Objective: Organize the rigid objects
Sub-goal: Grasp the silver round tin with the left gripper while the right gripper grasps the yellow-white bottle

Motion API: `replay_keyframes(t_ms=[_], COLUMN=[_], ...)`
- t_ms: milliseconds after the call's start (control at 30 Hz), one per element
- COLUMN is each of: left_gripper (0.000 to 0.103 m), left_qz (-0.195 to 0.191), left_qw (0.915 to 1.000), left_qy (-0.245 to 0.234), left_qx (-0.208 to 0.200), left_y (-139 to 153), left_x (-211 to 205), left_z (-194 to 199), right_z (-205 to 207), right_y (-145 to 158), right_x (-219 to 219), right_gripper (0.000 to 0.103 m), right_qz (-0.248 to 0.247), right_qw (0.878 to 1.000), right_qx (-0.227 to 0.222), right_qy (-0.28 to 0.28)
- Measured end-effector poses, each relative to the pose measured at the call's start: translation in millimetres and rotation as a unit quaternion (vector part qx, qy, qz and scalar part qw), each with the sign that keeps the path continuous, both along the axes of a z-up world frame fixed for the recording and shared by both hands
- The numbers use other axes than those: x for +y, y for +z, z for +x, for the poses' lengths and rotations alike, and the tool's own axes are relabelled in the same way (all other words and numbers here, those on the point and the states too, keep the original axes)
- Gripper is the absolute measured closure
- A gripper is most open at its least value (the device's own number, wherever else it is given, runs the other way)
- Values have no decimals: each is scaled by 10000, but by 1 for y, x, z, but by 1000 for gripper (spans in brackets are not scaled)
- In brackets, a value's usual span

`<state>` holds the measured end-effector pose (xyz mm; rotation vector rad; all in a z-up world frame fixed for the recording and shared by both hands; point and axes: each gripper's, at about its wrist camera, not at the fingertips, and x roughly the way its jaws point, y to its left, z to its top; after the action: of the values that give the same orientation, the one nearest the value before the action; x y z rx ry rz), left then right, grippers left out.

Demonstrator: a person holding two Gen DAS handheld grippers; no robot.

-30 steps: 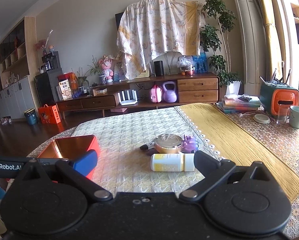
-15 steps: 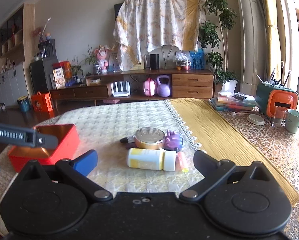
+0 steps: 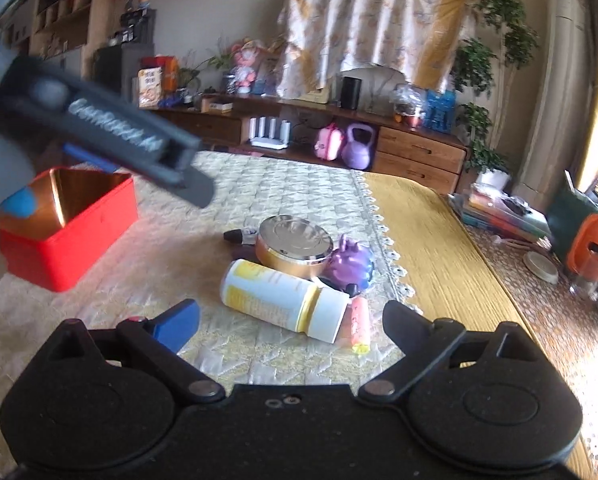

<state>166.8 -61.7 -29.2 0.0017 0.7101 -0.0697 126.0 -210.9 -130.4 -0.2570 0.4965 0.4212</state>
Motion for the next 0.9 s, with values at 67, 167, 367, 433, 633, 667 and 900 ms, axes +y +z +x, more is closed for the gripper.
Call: replay_keyframes(t_ms=[67, 167, 367, 433, 633, 667, 900], left_gripper=[0, 0, 0, 0, 0, 0, 0], left_qz=[45, 29, 21, 48, 293, 300, 430], left_qw=[9999, 9991, 9978, 9969, 9946, 9946, 9915], left_qy=[-97, -214, -252, -349, -504, -516, -731], left_qx=[119, 375, 618, 698, 853, 854, 992], left_y=[-4, -13, -27, -31, -44, -45, -57], left_x=[-7, -16, -31, -38, -56, -58, -71], left_z=[16, 40, 73, 83, 105, 107, 126], right_z=[10, 23, 46, 50, 61, 63, 77], right_y=[-4, -9, -18, -21, -28, -30, -38], right_x=[3, 6, 12, 13, 15, 15, 12], right_gripper=[6, 7, 9, 10, 10, 10, 10], right_qz=[-182, -438, -790, -886, -1034, -1048, -1046], right_qw=[9997, 9980, 9934, 9914, 9865, 9858, 9830], right_qx=[30, 36, -29, -43, -124, -126, 20], right_qy=[167, 461, 835, 963, 1266, 1307, 1511])
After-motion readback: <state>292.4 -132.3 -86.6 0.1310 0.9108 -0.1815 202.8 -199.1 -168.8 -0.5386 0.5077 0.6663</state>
